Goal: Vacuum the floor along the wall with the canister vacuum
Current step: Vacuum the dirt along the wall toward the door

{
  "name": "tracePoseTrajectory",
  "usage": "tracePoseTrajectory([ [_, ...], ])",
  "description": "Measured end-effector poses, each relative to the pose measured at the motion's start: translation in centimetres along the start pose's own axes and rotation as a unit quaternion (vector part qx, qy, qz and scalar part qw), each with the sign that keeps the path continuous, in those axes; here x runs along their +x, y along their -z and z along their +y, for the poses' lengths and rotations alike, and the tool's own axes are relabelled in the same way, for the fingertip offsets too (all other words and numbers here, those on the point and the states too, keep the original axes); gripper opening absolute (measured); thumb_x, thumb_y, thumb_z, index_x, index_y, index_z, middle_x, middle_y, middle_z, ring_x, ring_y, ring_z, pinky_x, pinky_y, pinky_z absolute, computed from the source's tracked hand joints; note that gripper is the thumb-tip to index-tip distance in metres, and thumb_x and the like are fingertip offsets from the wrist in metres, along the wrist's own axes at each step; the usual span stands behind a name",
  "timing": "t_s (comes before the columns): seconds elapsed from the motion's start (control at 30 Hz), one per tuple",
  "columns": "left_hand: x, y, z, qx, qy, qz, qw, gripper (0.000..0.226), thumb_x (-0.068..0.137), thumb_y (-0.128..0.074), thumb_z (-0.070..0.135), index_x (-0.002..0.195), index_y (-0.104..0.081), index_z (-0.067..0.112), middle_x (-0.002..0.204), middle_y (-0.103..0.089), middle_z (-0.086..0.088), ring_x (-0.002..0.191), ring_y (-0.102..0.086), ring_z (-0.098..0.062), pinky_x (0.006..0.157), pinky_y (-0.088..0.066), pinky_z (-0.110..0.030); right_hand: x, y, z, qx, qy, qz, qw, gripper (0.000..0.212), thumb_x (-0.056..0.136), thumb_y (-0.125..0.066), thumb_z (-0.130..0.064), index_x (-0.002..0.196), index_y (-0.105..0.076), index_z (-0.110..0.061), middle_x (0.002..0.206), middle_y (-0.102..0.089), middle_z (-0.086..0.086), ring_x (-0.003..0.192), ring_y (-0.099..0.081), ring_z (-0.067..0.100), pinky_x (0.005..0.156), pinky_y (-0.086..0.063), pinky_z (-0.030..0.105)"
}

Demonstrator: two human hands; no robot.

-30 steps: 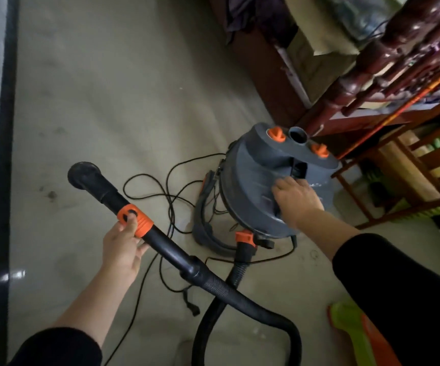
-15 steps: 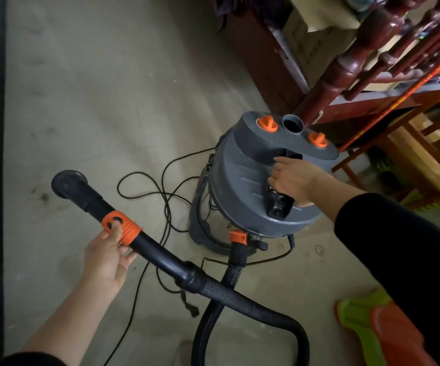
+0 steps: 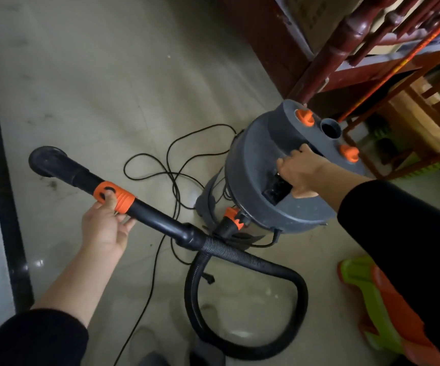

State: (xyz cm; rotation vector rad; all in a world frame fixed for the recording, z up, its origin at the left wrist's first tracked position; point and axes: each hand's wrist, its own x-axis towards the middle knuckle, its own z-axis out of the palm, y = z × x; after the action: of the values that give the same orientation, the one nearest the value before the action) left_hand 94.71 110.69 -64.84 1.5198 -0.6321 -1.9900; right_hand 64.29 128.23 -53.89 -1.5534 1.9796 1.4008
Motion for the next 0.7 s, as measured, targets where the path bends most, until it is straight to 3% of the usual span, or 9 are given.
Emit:
tracePoseTrajectory([
  [0.17,0.9,1.7,3.9,-0.002,-0.011,0.003,1.0,0.026,0.098,-0.055,0.033,0.117,-0.054,0.015,0.106,-0.066,-0.006,0.108,-0.064,-0.024,0.101,-0.045,-0.052,-1.8,-0.3,-2.9,0.119,-0.06,-0.047,0.99,0.055,0.091,-0.051,-0.028,0.138,-0.037,-0.005,0.117,-0.055,0.011,0.108,-0.051,0.034,0.102,-0.032,0.048],
  [0.27,1.3,2.2,6.0,0.0,-0.019,-0.005,1.0,0.019,0.099,-0.053,0.032,0.109,-0.056,0.016,0.105,-0.066,-0.005,0.109,-0.064,-0.025,0.1,-0.046,-0.051,-2.4,-0.6,-4.0,0.172,-0.097,-0.069,0.978,0.033,0.088,-0.053,-0.028,0.114,-0.047,-0.008,0.096,-0.053,0.007,0.098,-0.052,0.031,0.098,-0.035,0.048],
  [0.33,1.6,2.3,7.2,0.004,-0.025,-0.011,1.0,0.012,0.1,-0.05,0.031,0.1,-0.055,0.021,0.103,-0.065,-0.004,0.107,-0.064,-0.024,0.097,-0.046,-0.048,-2.5,-0.7,-4.4,0.204,-0.126,-0.09,0.967,0.028,0.087,-0.052,-0.03,0.108,-0.047,-0.011,0.092,-0.055,0.005,0.088,-0.051,0.029,0.097,-0.035,0.047],
  [0.4,1.9,2.4,8.4,0.007,-0.031,-0.02,0.999,0.013,0.101,-0.048,0.032,0.102,-0.055,0.021,0.1,-0.065,-0.003,0.097,-0.067,-0.02,0.092,-0.048,-0.045,-2.2,-0.8,-4.5,0.244,-0.152,-0.108,0.952,0.037,0.089,-0.05,-0.031,0.117,-0.045,-0.008,0.093,-0.055,0.005,0.086,-0.051,0.03,0.101,-0.033,0.05],
  [0.53,3.2,2.3,9.9,0.007,-0.035,-0.012,0.999,0.035,0.099,-0.05,0.033,0.127,-0.05,0.012,0.105,-0.067,-0.006,0.094,-0.07,-0.019,0.086,-0.052,-0.045,-1.1,-0.7,-3.3,0.328,-0.218,-0.132,0.91,0.066,0.093,-0.047,-0.033,0.146,-0.023,-0.001,0.116,-0.058,0.016,0.109,-0.054,0.037,0.11,-0.023,0.054],
  [0.6,4.0,1.6,10.5,0.003,-0.036,-0.008,0.999,0.034,0.099,-0.05,0.033,0.126,-0.052,0.011,0.104,-0.067,-0.006,0.094,-0.07,-0.019,0.08,-0.054,-0.042,-0.1,-0.7,-2.4,0.364,-0.249,-0.135,0.887,0.072,0.093,-0.049,-0.034,0.148,-0.017,-0.002,0.13,-0.053,0.02,0.12,-0.05,0.04,0.112,-0.02,0.055],
  [0.7,5.3,-0.2,11.3,-0.005,-0.035,-0.011,0.999,0.025,0.1,-0.049,0.033,0.114,-0.056,0.012,0.1,-0.067,-0.005,0.089,-0.07,-0.017,0.071,-0.055,-0.037,1.4,-0.8,-1.2,0.392,-0.295,-0.154,0.858,0.079,0.09,-0.052,-0.034,0.151,-0.011,-0.003,0.136,-0.049,0.021,0.124,-0.046,0.04,0.111,-0.021,0.055],
])
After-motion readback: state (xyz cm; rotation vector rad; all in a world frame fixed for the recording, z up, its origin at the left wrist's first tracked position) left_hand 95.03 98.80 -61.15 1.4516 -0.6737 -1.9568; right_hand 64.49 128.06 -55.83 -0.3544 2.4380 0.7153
